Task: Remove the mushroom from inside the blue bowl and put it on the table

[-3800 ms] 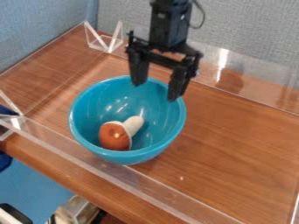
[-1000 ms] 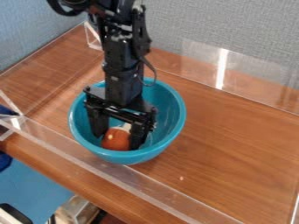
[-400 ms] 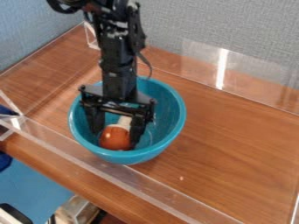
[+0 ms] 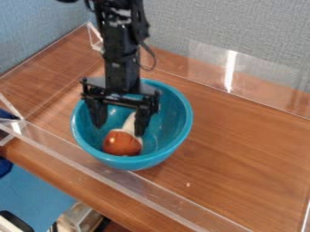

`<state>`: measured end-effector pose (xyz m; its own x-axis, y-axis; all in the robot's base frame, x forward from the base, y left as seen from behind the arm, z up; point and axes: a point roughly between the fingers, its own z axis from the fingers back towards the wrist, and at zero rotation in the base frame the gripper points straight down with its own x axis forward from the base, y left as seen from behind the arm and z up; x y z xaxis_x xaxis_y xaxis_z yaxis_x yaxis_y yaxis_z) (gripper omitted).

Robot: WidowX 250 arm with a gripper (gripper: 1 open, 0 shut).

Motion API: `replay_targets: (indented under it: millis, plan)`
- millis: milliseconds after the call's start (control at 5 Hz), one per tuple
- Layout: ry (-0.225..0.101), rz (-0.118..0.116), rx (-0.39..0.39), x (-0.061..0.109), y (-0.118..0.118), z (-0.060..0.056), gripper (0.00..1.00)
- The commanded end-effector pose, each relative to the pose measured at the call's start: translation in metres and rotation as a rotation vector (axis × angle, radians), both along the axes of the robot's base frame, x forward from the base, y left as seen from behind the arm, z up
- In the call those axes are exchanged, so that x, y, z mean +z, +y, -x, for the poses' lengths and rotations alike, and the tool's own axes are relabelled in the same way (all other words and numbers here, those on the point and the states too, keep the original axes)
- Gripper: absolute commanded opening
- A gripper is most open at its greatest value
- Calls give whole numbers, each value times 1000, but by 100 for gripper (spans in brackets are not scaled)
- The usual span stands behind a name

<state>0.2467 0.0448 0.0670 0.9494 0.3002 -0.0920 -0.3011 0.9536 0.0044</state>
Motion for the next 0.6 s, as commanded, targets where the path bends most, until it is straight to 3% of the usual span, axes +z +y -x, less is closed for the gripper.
replay_targets:
  millis: [0, 400]
  plan:
    - [-32, -3, 32, 1, 7, -6, 100]
    - [-23, 5, 74, -8, 12, -6, 100]
